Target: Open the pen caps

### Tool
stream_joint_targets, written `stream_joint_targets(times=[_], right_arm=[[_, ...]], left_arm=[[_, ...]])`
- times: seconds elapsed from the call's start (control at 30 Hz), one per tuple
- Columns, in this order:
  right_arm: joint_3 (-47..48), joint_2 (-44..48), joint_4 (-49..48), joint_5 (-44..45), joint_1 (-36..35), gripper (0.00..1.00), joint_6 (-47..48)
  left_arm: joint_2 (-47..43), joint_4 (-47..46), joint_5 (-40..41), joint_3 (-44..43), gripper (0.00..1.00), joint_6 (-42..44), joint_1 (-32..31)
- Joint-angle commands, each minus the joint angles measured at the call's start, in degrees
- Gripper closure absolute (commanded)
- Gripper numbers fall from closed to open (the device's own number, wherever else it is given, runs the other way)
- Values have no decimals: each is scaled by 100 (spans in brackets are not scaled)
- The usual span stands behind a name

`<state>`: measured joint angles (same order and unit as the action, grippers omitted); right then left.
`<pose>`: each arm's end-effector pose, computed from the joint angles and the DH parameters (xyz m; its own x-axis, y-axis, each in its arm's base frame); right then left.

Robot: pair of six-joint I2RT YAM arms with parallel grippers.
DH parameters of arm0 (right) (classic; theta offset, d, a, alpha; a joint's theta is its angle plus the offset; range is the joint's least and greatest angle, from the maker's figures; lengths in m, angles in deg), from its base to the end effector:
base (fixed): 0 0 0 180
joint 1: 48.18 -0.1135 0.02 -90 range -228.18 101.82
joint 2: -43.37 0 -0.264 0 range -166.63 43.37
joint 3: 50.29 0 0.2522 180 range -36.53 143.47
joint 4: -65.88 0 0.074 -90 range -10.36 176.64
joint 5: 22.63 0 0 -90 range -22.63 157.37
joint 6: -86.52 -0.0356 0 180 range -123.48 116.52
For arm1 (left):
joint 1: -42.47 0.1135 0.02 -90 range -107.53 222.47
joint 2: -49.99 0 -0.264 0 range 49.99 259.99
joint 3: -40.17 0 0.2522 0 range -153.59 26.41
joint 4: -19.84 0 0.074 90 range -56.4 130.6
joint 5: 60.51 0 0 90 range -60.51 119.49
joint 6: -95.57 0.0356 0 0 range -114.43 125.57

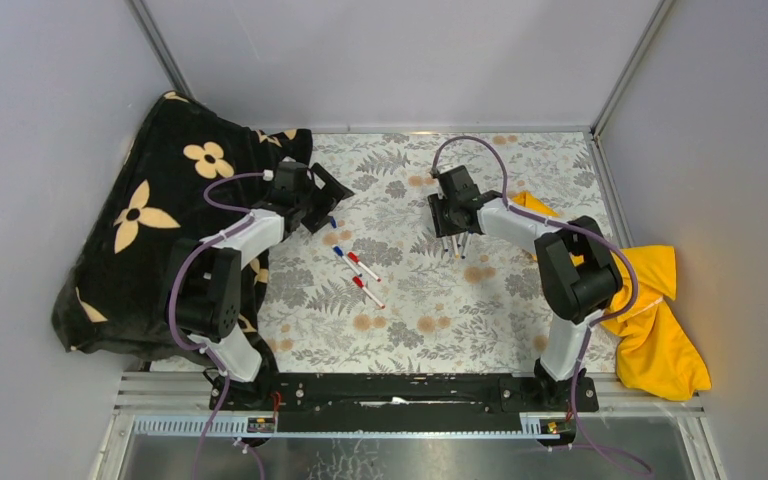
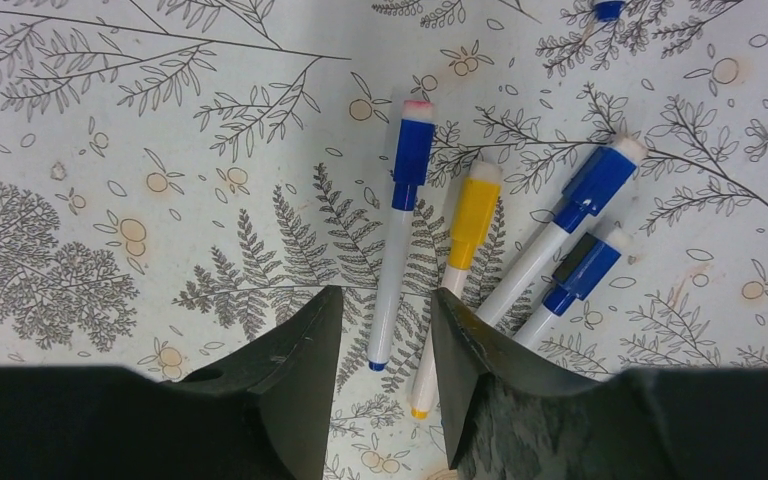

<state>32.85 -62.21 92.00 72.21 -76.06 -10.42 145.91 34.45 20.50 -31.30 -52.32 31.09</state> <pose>0.3518 0.1827 0.1895 -0.7081 -0.2384 -0.6646 -0.3335 0.9426 0.0172 0.3534 -0.0768 0.2029 -0.5942 -0.7338 -0.3293 -0.3564 0.6073 -0.7100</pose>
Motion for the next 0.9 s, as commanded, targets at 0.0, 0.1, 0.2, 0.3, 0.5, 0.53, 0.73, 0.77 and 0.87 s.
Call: stream_joint_targets(times=[0.0, 0.1, 0.2, 0.3, 0.5, 0.53, 0.73, 0.77, 0.87], right_arm=[[15, -155, -189, -111, -68, 55, -70], [27, -283, -203, -118, -66, 57, -71], [66, -411, -209, -135, -66, 58, -71], [145, -524, -148, -112, -66, 62, -71], [334, -732, 119, 16, -69, 84, -66], [333, -740, 133, 33, -66, 88, -67], [57, -404, -44, -26, -98, 100, 126], [15, -315, -69, -94, -110, 100, 176], [-120, -3, -179, -357, -197, 100, 345]], left_arm=[[-126, -202, 15, 39, 1, 40, -74], [-126, -243, 29, 64, 1, 8, -95], [-128, -276, 52, 90, 1, -6, -110], [-124, -289, 67, 109, 1, -13, -110], [-78, -312, 92, 117, 1, -30, -106], [-64, -330, 90, 122, 1, -31, -105], [14, -429, -47, 114, 1, -121, -127], [27, -458, -110, 102, 1, -140, -136], [45, -666, -370, 94, 1, -235, -176]])
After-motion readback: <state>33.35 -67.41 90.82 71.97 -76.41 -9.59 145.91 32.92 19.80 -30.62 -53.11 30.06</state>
